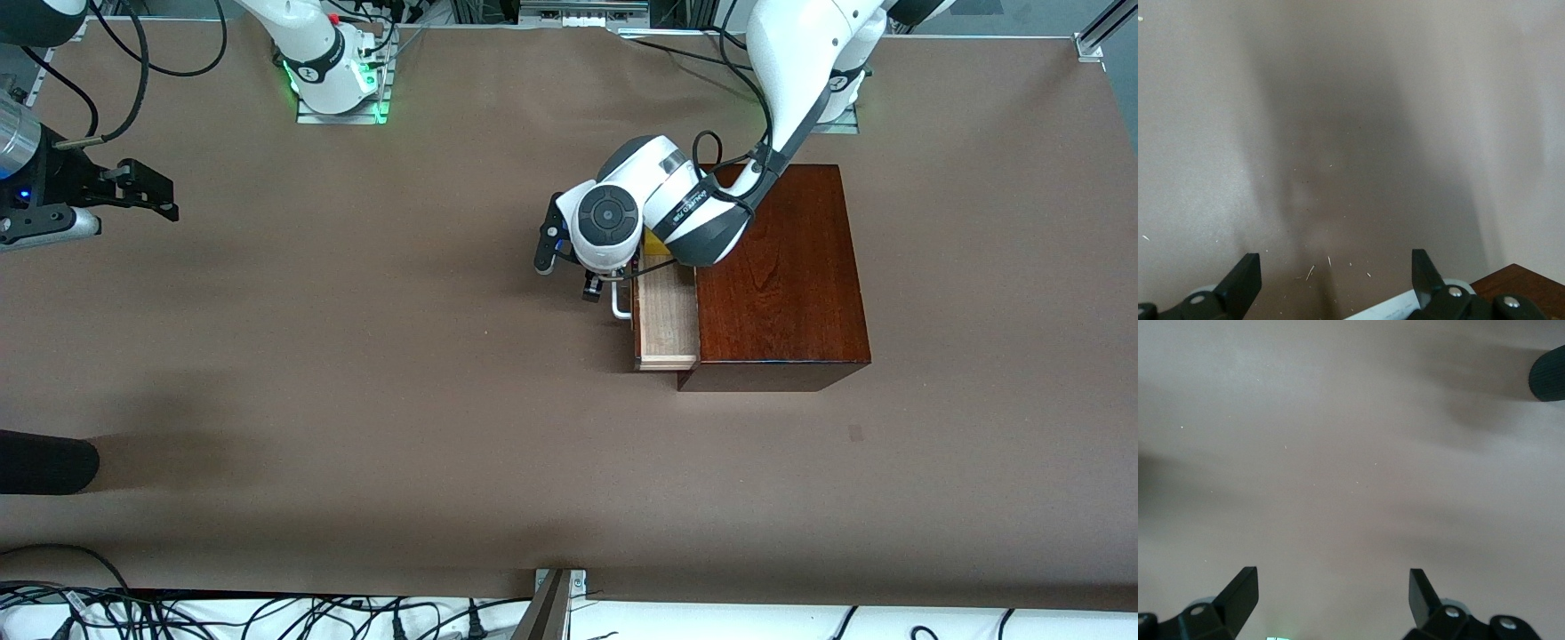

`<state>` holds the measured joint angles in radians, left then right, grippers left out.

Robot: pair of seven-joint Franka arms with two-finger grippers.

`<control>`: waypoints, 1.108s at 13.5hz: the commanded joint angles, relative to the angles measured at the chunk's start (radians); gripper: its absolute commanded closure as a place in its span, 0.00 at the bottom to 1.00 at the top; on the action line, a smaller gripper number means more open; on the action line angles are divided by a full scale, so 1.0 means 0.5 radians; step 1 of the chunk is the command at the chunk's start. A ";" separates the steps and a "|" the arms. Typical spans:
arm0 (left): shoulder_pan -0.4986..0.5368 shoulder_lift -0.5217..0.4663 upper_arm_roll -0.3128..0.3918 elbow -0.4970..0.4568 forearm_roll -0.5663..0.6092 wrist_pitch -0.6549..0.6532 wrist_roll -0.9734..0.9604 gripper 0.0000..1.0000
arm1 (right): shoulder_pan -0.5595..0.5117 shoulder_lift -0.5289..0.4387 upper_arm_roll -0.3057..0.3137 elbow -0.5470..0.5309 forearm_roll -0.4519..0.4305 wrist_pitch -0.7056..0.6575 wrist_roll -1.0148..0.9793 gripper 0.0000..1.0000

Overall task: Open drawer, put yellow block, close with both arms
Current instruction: 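Push the drawer shut into the box with the left gripper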

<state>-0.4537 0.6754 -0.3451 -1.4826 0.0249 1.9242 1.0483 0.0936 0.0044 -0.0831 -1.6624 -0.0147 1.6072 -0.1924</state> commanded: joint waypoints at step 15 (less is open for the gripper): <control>0.220 -0.188 0.000 -0.063 0.183 -0.547 0.079 0.00 | -0.006 0.010 0.004 0.042 -0.001 -0.036 0.029 0.00</control>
<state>-0.3460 0.6064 -0.3496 -1.4837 0.0909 1.6644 1.0690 0.0935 0.0045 -0.0831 -1.6621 -0.0147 1.6072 -0.1924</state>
